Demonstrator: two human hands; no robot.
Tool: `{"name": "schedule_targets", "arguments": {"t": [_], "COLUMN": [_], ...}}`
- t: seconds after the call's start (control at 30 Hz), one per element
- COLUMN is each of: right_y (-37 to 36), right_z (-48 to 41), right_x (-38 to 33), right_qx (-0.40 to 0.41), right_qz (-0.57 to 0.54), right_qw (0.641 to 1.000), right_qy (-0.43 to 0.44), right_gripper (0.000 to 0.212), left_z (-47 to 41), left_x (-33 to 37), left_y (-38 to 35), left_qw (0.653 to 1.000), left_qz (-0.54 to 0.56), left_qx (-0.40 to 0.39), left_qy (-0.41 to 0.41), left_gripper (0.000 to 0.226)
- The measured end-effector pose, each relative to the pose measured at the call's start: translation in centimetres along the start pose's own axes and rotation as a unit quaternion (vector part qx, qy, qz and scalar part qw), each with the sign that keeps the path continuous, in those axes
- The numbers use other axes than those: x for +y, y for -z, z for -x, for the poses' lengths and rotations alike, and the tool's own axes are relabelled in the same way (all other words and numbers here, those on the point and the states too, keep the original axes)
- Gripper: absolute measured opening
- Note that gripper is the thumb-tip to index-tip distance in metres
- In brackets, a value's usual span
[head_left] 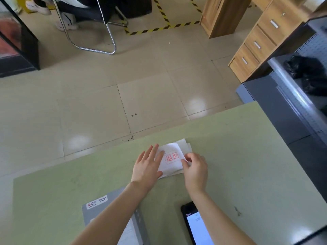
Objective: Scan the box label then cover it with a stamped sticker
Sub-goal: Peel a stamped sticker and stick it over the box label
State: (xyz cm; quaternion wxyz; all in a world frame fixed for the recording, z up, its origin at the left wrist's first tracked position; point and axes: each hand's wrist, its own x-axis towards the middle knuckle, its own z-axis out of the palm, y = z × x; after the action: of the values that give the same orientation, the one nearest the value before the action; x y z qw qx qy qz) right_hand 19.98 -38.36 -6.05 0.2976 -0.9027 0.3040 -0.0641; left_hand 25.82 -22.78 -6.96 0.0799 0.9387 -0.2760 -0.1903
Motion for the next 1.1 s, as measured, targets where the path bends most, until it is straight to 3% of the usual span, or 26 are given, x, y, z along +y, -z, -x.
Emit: {"name": "schedule_targets", "arguments": {"t": [0.13,0.27,0.43,0.6,0.7,0.83,0.97,1.1], "right_y": [0.7,2.2,4.9,7.2,8.2,9.5,11.1,12.0], "right_z": [0.1,-0.1,-1.3,-2.3,-2.4,-2.2,-1.8,-1.5], "right_x": [0.4,0.8,1.4,1.2,0.8,0.0,0.1,0.9], "right_qx": [0.007,0.002,-0.024,-0.092,-0.152,-0.192,-0.187,-0.129], "right_qz": [-0.028,0.005,0.041,0.050,0.009,-0.052,-0.086,-0.104], "right_qw": [1.000,0.996,0.977,0.967,0.967,0.971,0.975,0.984], "right_qy": [-0.005,0.087,0.207,0.232,0.202,0.135,0.079,0.070], "right_gripper": [0.008,0.009,0.027,0.018,0.017,0.029,0.027,0.007], "left_z": [0.2,0.5,0.8,1.3,1.7,2.5,3.3,3.9], "left_x": [0.1,0.0,-0.4,-0.3,-0.3,-0.2,0.4,1.5], "left_y": [0.5,0.8,0.7,0.5,0.4,0.4,0.4,0.2], "left_qw": [1.000,1.000,0.997,0.972,0.951,0.948,0.953,0.961], "left_qz": [0.001,-0.014,-0.004,-0.098,-0.180,-0.218,-0.231,-0.224], "left_qx": [0.026,0.023,-0.019,-0.114,-0.138,-0.141,-0.146,-0.130], "left_qy": [0.016,-0.007,-0.073,-0.179,-0.209,-0.185,-0.133,-0.098], "left_gripper": [0.085,0.087,0.050,0.065,0.069,0.065,0.067,0.072]}}
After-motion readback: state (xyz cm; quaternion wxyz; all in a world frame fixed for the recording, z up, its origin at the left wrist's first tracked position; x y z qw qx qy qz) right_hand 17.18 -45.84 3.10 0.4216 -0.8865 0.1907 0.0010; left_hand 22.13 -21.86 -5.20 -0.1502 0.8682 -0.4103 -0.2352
